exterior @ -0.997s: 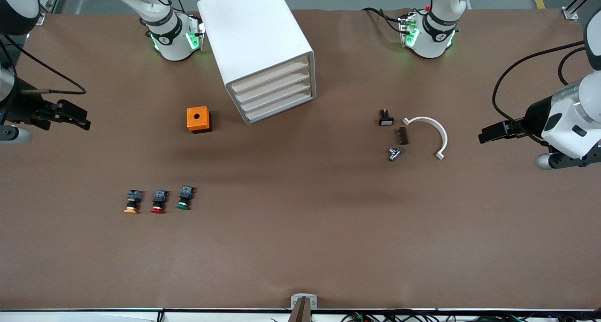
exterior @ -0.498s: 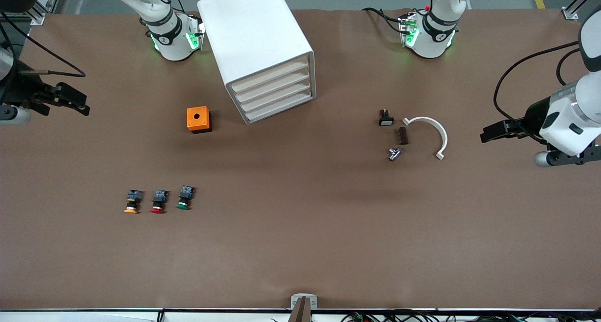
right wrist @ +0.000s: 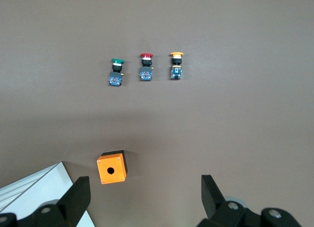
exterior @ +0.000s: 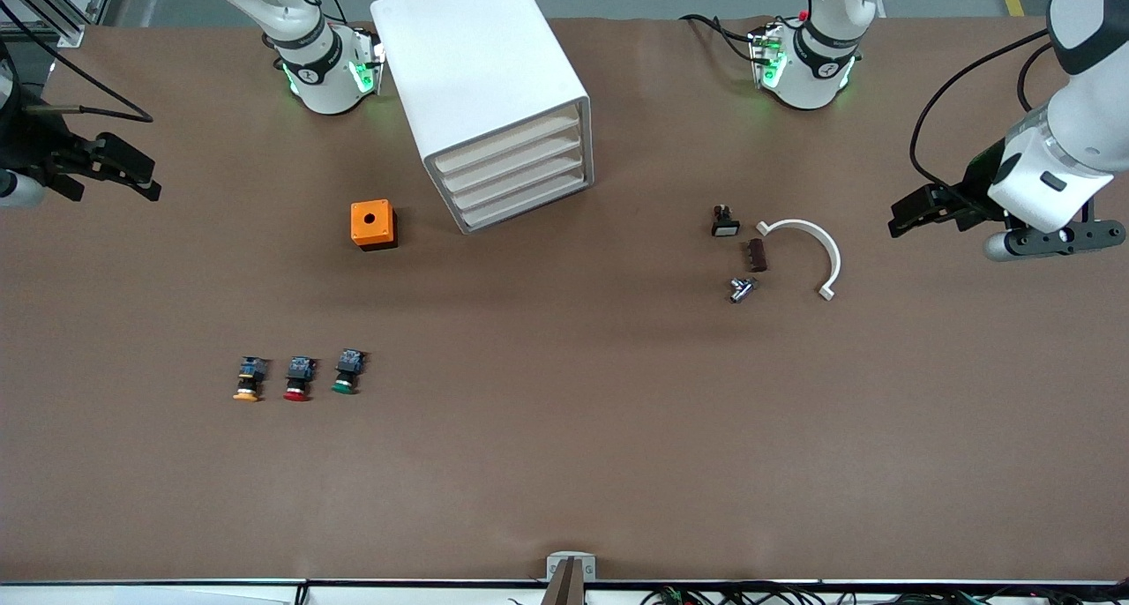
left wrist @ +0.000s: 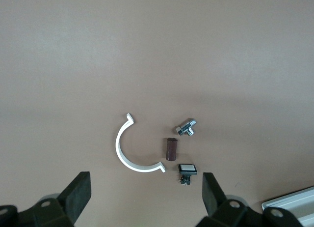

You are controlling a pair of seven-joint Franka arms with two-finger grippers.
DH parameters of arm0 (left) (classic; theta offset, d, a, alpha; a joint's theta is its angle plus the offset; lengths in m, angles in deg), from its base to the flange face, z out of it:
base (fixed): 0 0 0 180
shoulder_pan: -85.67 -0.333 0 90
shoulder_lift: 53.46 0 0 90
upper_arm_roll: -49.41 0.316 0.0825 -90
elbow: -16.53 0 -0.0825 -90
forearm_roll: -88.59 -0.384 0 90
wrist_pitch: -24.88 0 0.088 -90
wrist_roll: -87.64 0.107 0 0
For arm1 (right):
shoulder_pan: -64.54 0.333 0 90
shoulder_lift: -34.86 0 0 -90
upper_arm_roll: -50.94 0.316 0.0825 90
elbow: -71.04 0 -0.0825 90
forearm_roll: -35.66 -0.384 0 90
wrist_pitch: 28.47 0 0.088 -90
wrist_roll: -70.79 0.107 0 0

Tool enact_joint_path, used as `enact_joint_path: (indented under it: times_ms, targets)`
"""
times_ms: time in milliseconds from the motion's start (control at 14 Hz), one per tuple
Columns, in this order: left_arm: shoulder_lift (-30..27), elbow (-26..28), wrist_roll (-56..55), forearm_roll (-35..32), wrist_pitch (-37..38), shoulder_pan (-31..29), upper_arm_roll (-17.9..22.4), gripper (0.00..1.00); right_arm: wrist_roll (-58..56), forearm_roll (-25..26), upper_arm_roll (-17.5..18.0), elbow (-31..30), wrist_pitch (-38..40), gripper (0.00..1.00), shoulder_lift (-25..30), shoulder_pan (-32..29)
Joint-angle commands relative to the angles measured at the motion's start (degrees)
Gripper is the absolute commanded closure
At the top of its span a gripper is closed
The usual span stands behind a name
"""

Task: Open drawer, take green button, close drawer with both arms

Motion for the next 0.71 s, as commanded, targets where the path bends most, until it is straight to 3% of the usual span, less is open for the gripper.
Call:
enact_joint_path:
  times_ms: [0, 641]
  targets:
    - [-2.43, 2.6, 0.68, -1.33, -1.42, 0.35, 0.01, 0.0, -0.27, -0.31, -0.04, -1.74, -0.22, 0.0, 2.75, 0.13]
    - [-0.59, -1.52, 0.77, -1.6, -4.94, -0.79, 0.18, 0.0, -2.47, -2.86, -0.39, -2.79, -1.62, 0.0, 2.66, -0.4]
